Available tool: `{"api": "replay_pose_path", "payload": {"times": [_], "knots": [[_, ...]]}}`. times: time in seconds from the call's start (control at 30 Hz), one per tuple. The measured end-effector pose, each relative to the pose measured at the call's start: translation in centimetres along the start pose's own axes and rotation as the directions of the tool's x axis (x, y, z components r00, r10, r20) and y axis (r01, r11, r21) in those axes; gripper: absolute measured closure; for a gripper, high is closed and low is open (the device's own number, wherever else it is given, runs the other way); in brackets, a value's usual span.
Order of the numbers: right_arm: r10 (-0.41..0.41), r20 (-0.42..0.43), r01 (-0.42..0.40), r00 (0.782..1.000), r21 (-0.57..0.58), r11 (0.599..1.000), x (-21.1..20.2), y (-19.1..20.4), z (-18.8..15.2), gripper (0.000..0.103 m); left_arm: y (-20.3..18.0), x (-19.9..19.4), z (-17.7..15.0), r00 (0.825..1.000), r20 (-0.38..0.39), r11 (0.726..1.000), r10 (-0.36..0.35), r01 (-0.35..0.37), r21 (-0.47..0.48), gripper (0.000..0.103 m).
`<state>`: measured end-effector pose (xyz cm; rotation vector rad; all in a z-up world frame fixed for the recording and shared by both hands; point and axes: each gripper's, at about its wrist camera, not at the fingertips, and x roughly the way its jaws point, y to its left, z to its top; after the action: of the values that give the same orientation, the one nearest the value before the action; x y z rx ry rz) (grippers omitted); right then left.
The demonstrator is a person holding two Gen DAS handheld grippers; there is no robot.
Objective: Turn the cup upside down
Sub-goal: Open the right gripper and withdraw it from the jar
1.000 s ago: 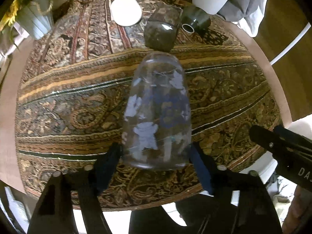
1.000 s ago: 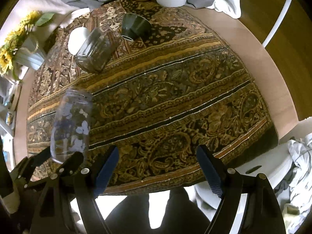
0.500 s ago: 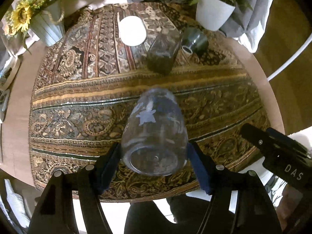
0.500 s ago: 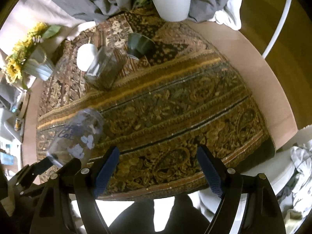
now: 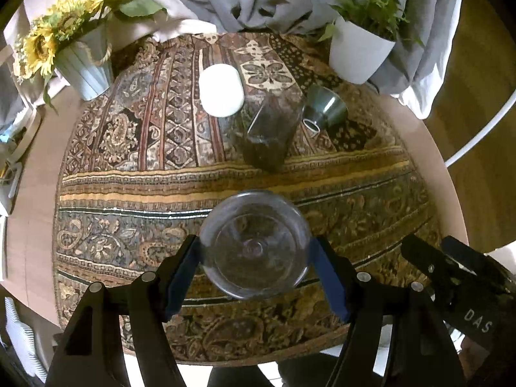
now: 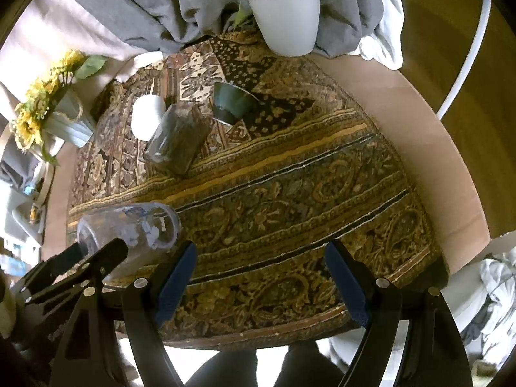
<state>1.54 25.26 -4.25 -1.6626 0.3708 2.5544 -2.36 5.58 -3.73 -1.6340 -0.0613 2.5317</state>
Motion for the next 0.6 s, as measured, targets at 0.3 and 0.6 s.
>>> {"api": "replay_pose_path", "payload": {"times": [0.3,0.6], "knots": [[-0.009,0.017,0.009,1.0,-0.001,1.0,-0.6,-0.2,0.2,0.021,0.0,-0.1,0.5,0.999,0.026,0.999,-0.031,0.032,-0.03,0.031],[-0.004,0.05,0.005,0.999,-0.022,1.0,-1.7,0.4,-0.1,0.021,0.2,-2.1,0.0,0.997,0.08,0.999,-0.009,0.012,-0.03,0.027]]}}
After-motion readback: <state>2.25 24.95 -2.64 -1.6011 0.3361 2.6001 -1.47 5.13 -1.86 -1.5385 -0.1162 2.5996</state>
